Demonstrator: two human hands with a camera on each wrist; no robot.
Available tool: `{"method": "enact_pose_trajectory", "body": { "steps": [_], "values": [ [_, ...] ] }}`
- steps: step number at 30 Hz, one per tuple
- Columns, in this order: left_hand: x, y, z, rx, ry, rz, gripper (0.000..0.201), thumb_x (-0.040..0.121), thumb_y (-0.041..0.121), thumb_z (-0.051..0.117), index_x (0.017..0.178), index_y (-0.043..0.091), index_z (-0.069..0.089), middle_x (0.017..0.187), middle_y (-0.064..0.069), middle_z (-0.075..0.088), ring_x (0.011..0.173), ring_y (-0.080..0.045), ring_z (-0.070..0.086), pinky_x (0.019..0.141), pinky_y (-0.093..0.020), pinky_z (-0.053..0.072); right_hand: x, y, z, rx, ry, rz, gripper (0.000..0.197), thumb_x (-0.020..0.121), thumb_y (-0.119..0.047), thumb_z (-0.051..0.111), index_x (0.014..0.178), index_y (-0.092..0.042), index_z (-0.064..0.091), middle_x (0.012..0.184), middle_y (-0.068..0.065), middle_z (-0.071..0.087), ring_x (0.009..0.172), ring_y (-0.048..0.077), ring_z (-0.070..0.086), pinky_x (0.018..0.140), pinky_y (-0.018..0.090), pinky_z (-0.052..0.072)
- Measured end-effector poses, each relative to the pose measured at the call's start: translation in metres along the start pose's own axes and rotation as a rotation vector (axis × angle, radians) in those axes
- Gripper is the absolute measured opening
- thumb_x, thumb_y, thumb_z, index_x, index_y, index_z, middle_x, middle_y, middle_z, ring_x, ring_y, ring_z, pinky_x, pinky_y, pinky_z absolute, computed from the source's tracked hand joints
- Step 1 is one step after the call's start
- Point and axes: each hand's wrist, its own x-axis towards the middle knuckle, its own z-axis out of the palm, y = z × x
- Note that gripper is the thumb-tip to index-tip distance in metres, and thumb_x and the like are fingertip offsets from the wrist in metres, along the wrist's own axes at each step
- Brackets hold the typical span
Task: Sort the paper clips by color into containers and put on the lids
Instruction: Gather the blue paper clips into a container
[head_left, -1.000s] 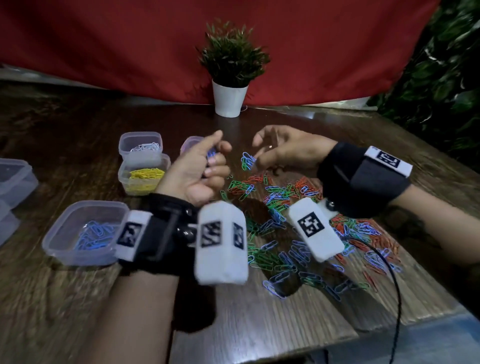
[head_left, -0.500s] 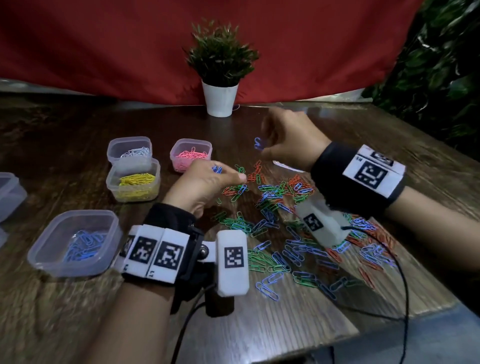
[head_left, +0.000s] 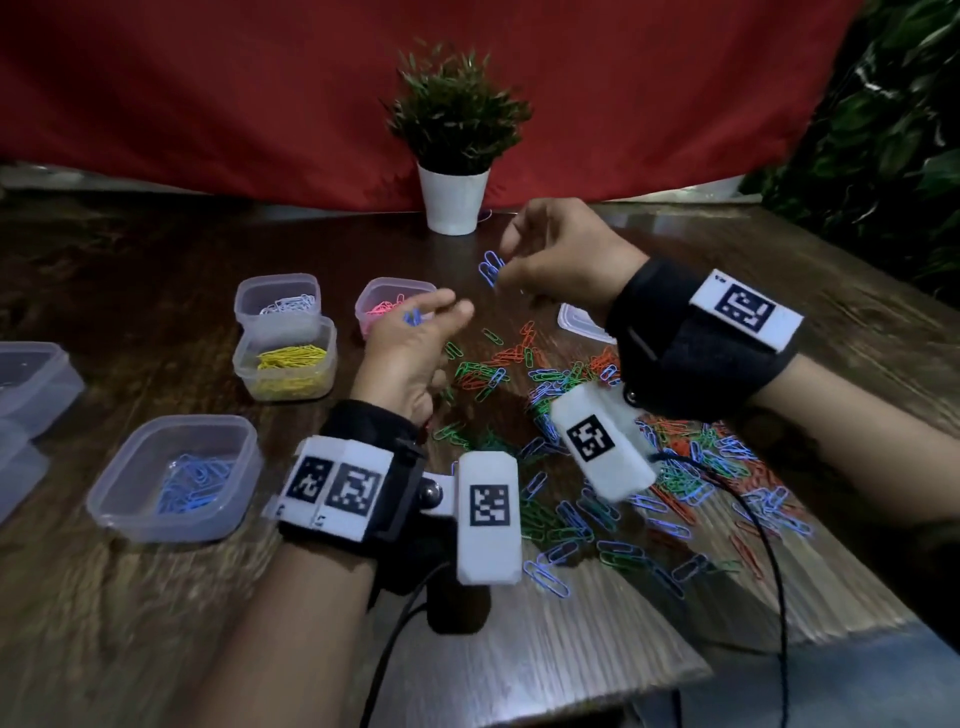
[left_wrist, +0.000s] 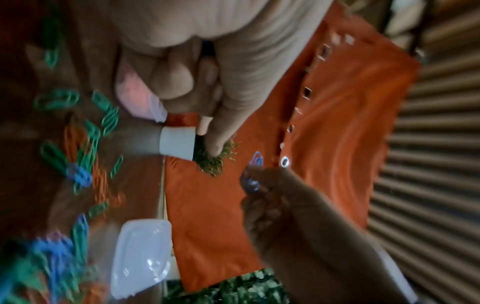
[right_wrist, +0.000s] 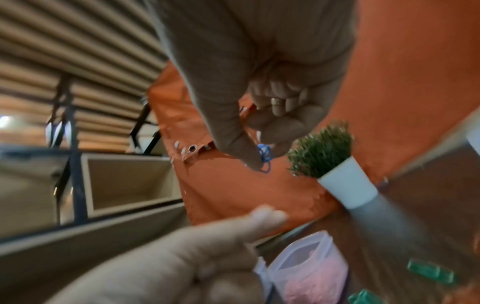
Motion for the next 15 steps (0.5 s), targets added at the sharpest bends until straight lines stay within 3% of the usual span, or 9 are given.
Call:
{"method": "enact_pose_trajectory", "body": {
  "steps": [1,3,5,7,9,11,13,15],
  "values": [
    [0.001,0.002,0.000,-0.114,-0.025,-0.034,0.011,0.095,0.020,0.051,0.099,0.012,0.058,0.048,0.009,0.042,0.027,0.001,0.024,0.026,-0.010,0.016,0.000,0.000,0.001,-0.003,0.002,-0.004,0.028,0.070,0.003,0.068,0.066,-0.016,0.048,0.060,0.002,0.053,0.038,0.008,0.048,0.038,0.019,0.038],
    [0.002,0.006,-0.001,-0.460,-0.141,-0.195,0.033,0.099,0.031,0.038,0.086,0.009,0.059,0.042,0.007,0.036,0.030,0.001,0.029,0.028,-0.008,0.023,-0.001,0.000,0.005,0.014,-0.029,-0.001,0.028,0.070,0.005,0.068,0.064,-0.016,0.049,0.056,0.002,0.052,0.040,0.009,0.047,0.037,0.018,0.036],
    [0.003,0.007,-0.001,-0.760,-0.199,-0.319,0.048,0.099,0.028,0.035,0.070,0.003,0.064,0.055,0.000,0.048,0.043,-0.004,0.042,0.035,-0.011,0.035,-0.005,-0.001,0.012,0.038,-0.083,0.004,0.028,0.069,0.007,0.067,0.062,-0.014,0.050,0.054,0.003,0.051,0.038,0.011,0.042,0.035,0.016,0.033],
    [0.005,0.004,-0.001,-0.883,-0.155,-0.355,0.058,0.099,0.020,0.036,0.052,-0.003,0.062,0.065,-0.006,0.054,0.059,-0.010,0.045,0.047,-0.018,0.041,-0.005,-0.002,0.020,0.051,-0.109,0.005,0.028,0.070,0.006,0.067,0.061,-0.014,0.051,0.053,0.002,0.049,0.036,0.008,0.041,0.034,0.015,0.032],
    [0.003,0.003,-0.001,-0.867,-0.093,-0.352,0.046,0.098,0.016,0.036,0.062,-0.003,0.057,0.068,-0.012,0.056,0.063,-0.017,0.047,0.053,-0.025,0.043,-0.004,-0.004,0.029,-0.002,-0.124,-0.014,0.027,0.071,0.003,0.068,0.060,-0.016,0.051,0.053,0.000,0.050,0.039,0.007,0.045,0.036,0.017,0.036],
    [0.004,0.001,-0.003,-0.847,-0.066,-0.365,0.034,0.098,0.017,0.035,0.076,-0.003,0.051,0.072,-0.017,0.057,0.068,-0.024,0.051,0.050,-0.031,0.049,-0.003,-0.006,0.037,-0.161,-0.137,-0.066,0.028,0.071,-0.002,0.068,0.060,-0.019,0.049,0.058,-0.002,0.053,0.049,0.009,0.049,0.042,0.016,0.040],
    [0.006,0.000,-0.005,-0.865,-0.054,-0.376,0.030,0.098,0.015,0.034,0.081,-0.002,0.051,0.082,-0.018,0.055,0.073,-0.027,0.051,0.048,-0.035,0.051,-0.001,-0.007,0.043,-0.364,-0.139,-0.110,0.027,0.073,-0.006,0.065,0.059,-0.021,0.047,0.070,0.000,0.057,0.064,0.015,0.054,0.052,0.020,0.041],
    [0.007,-0.003,-0.005,-0.867,-0.045,-0.357,0.028,0.098,0.014,0.033,0.081,0.000,0.050,0.085,-0.017,0.053,0.074,-0.027,0.051,0.054,-0.039,0.049,-0.001,-0.007,0.047,-0.496,-0.141,-0.153,0.021,0.074,-0.010,0.065,0.063,-0.020,0.051,0.080,0.003,0.058,0.077,0.019,0.056,0.062,0.023,0.039]
  ]
}}
